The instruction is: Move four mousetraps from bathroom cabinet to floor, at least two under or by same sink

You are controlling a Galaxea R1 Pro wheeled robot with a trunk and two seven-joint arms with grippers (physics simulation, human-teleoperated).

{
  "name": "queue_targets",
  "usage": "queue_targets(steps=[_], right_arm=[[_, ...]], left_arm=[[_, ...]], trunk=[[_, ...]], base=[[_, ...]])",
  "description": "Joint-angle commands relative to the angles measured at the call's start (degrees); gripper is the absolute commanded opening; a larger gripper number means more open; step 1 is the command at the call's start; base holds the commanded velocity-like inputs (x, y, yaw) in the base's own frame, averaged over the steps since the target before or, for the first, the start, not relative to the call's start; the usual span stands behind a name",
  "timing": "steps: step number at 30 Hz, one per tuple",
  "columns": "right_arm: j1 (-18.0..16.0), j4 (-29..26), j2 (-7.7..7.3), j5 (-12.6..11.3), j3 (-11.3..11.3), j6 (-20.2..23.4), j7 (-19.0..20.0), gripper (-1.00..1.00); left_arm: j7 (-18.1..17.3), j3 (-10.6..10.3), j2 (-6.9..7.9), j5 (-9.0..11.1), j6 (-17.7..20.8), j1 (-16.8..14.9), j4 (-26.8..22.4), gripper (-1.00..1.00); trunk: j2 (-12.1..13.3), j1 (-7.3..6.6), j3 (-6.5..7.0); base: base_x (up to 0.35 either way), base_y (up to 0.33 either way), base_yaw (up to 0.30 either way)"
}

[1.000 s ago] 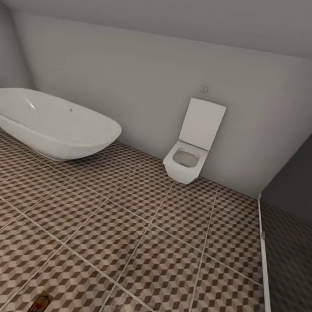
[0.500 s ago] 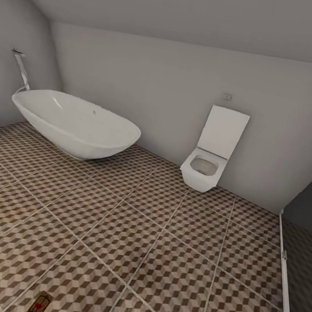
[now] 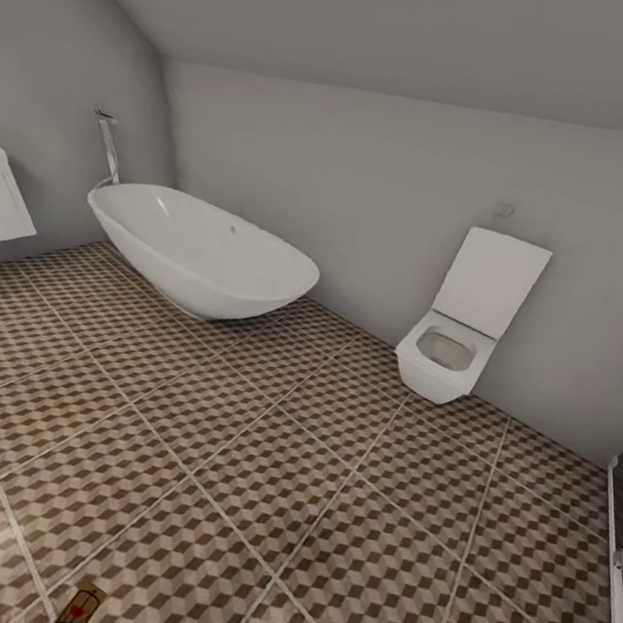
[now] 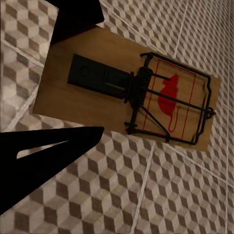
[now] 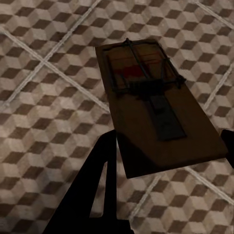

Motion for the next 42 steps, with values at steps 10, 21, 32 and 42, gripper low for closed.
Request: queue_targets(steps=[10,21,32,42], right_arm=[[0.0,0.0,0.06,0.5,-0.2,-0.2,0.0,-1.0],[0.0,0.1,0.06,0.5,-0.2,-0.2,0.0,-1.0],[0.0,0.1,0.06,0.5,-0.2,-0.1,0.0,-1.0],[0.0,0.1,0.06,0.5,-0.2,-0.2,0.0,-1.0]], left_arm=[[0.6,-0.5,-0.03,0.0,0.0,0.0,0.1,-1.0],[0.6,-0.5,-0.03,0.0,0.0,0.0,0.1,-1.0],[0.6,-0.5,-0.03,0.0,0.0,0.0,0.1,-1.0],[0.6,-0.5,-0.03,0.0,0.0,0.0,0.1,-1.0]], trunk=[[0.0,0.0,0.37],[0.0,0.0,0.76],[0.0,0.0,1.12],[0.0,0.0,1.45]], base=[[0.0,0.0,0.264],[0.0,0.0,0.269],[0.048,0.0,0.271],[0.156,0.0,0.272]])
